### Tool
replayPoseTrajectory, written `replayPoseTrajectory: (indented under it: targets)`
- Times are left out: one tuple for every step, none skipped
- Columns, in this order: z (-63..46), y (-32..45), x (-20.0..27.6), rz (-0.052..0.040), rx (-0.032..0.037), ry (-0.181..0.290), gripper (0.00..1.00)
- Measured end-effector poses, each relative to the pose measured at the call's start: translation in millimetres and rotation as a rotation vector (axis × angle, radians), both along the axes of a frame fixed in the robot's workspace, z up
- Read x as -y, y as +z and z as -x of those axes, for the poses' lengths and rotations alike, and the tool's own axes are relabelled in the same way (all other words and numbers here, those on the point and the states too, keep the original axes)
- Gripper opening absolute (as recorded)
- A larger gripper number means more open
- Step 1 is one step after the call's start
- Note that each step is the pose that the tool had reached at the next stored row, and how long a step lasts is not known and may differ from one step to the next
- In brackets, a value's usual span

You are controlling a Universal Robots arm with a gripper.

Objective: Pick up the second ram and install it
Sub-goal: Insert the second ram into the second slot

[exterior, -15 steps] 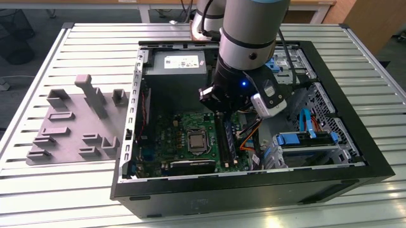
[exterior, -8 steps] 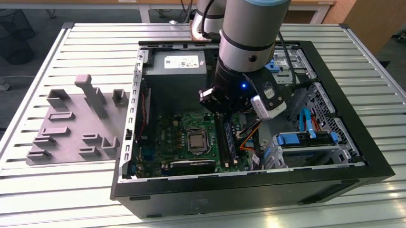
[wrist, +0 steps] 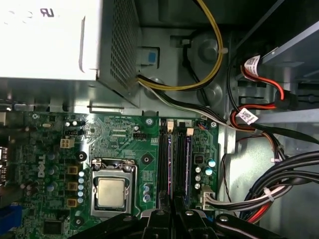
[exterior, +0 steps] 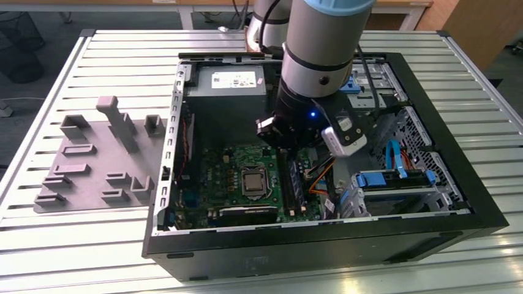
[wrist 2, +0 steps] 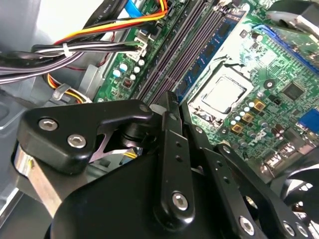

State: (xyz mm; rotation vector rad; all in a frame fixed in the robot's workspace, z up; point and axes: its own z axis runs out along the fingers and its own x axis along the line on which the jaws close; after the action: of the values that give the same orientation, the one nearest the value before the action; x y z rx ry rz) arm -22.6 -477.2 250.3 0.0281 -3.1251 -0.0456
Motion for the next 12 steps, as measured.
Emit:
replayPoseTrajectory:
  targets:
    - [0.0,-1.8,0.0,0.0001,0.0000,-0.003,0.14]
    - [0.0,-3.6,0.0,0.0000,0.0000,-0.009,0.14]
    - [0.0,-5.4,0.0,-0.0001,0.0000,-0.015,0.14]
    - [0.0,-7.1,0.0,-0.0001,0.0001,-0.019,0.14]
    - [0.0,-7.8,0.0,-0.0001,0.0001,-0.020,0.14]
    - [0.0,-7.8,0.0,0.0001,0.0000,-0.020,0.14]
    - [0.0,-7.8,0.0,0.0001,0.0000,-0.020,0.14]
    - [0.0,-7.8,0.0,0.0001,0.0000,-0.020,0.14]
    - [0.0,-8.1,0.0,0.0000,0.0000,-0.020,0.14]
    - [0.0,-9.1,0.0,-0.0002,0.0001,-0.020,0.14]
    - [0.1,-10.5,0.0,-0.0002,0.0001,-0.020,0.14]
    - [0.1,-12.2,0.0,-0.0001,0.0001,-0.019,0.14]
